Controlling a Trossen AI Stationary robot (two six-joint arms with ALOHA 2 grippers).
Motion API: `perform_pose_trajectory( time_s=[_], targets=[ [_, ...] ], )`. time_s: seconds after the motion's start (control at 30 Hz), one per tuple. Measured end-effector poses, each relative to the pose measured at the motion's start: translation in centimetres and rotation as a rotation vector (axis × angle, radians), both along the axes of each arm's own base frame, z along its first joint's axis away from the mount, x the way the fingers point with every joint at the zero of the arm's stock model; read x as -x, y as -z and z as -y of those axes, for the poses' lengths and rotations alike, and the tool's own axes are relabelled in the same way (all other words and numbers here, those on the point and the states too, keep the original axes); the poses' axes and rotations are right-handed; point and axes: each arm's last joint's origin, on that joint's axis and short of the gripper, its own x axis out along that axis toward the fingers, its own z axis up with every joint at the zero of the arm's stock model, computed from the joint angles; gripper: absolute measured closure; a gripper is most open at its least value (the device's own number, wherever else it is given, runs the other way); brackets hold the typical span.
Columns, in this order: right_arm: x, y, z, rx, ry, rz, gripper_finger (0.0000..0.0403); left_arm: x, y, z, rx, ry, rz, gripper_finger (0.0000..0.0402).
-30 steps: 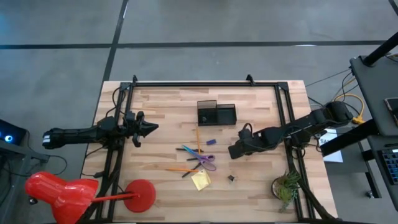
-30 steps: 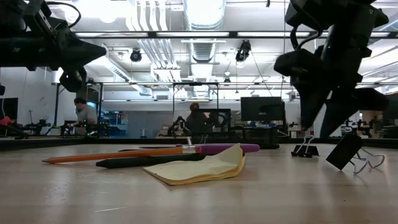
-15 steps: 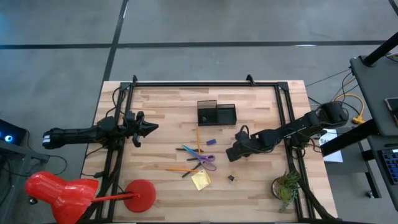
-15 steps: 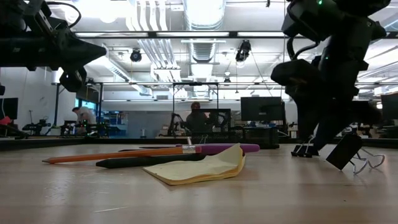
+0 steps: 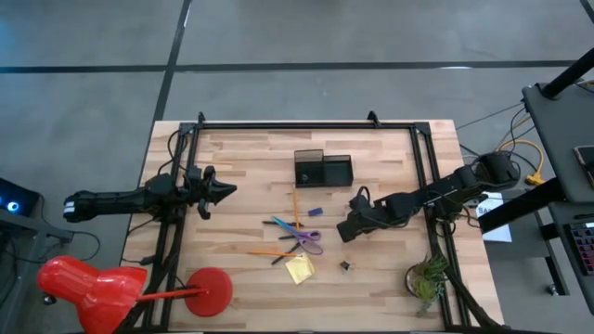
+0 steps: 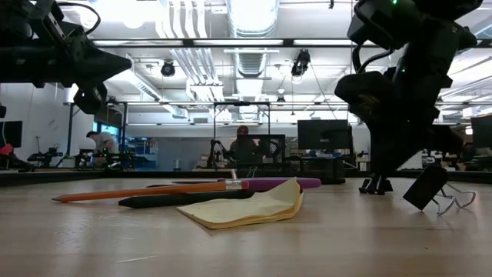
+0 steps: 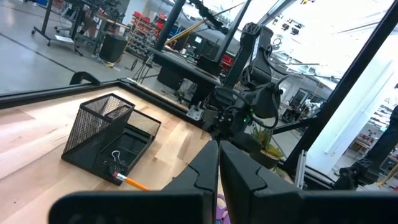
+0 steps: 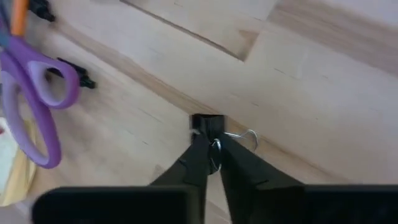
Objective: Pick and place office supplies into organizer
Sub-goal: Put the top black binder clip into the desk organizer
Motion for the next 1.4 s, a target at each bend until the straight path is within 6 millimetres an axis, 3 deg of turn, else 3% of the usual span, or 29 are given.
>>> perform_pose_trajectory(
  time_s=[0.1, 0.23, 0.47, 0.67, 0.87, 1.0, 1.23, 1.4],
  targets=[
    [-0.6, -0.6, 0.2, 0.053, -0.032, 0.026, 0.0391, 0.0, 0.0, 0.0, 0.0, 0.0, 0.0, 0.0402],
    [-3.0, -2.8, 1.5, 0.14, -0.106, 0.173, 0.0395, 0.0, 0.0, 0.0, 0.0, 0.0, 0.0, 0.0402],
    [-5.9, -5.8, 7.5, 0.321, -0.099, 0.22, 0.0395, 0.0, 0.0, 0.0, -0.001, 0.0, 0.004, 0.0402],
    [-9.1, -6.3, 11.5, 0.368, -0.168, 0.206, 0.0395, 0.0, 0.0, 0.0, -0.001, 0.0, 0.002, 0.0402],
    [-13.2, -4.5, 12.4, 0.358, -0.263, 0.104, 0.0395, 0.0, 0.0, 0.0, -0.001, 0.0, 0.002, 0.0402],
    [-14.7, -3.7, 13.0, 0.389, -0.241, 0.004, 0.0394, 0.0, 0.0, 0.0, -0.001, 0.0, 0.005, 0.0402],
    [-15.2, -5.2, 13.1, 0.453, -0.203, 0.023, 0.0394, 0.0, -0.1, 0.0, 0.0, 0.0, 0.008, 0.0402],
    [-14.0, -4.4, 13.5, 0.401, -0.173, -0.096, 0.0394, 0.0, 0.0, 0.0, 0.0, 0.0, 0.001, 0.0402]
  ],
)
